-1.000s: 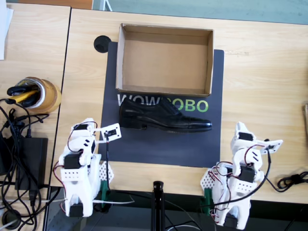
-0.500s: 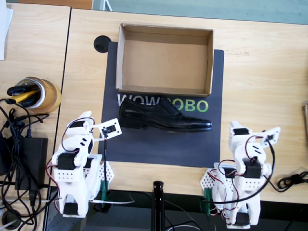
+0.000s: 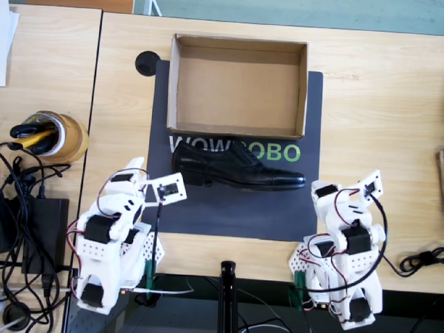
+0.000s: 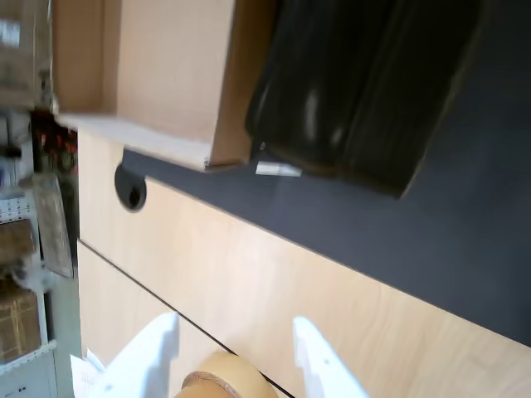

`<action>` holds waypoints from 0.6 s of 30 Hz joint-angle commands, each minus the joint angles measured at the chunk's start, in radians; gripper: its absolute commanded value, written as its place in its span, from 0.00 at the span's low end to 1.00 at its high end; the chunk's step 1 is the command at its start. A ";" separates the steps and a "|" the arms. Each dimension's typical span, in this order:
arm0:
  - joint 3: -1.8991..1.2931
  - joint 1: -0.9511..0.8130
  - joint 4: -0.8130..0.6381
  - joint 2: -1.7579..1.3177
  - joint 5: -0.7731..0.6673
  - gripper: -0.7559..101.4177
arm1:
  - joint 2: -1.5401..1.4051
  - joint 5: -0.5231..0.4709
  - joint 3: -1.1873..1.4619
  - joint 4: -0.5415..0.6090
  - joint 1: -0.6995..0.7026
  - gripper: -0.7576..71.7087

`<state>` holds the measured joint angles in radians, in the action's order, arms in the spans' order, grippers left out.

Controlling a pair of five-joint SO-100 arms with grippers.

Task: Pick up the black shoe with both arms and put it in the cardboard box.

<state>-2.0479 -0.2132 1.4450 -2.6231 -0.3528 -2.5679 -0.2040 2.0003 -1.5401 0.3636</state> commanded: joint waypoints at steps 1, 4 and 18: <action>0.052 -0.051 0.025 -0.011 -0.026 0.23 | -0.011 -0.018 -0.061 -0.067 0.054 0.07; 0.080 -0.072 0.063 0.023 -0.038 0.23 | 0.034 -0.002 -0.094 -0.130 0.106 0.07; 0.058 -0.181 0.126 0.000 -0.072 0.37 | 0.129 -0.018 -0.092 -0.160 0.141 0.29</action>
<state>-1.9942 -0.3728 1.5662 -2.5924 -0.4126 -2.4574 -0.2040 1.9405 -1.6889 0.4832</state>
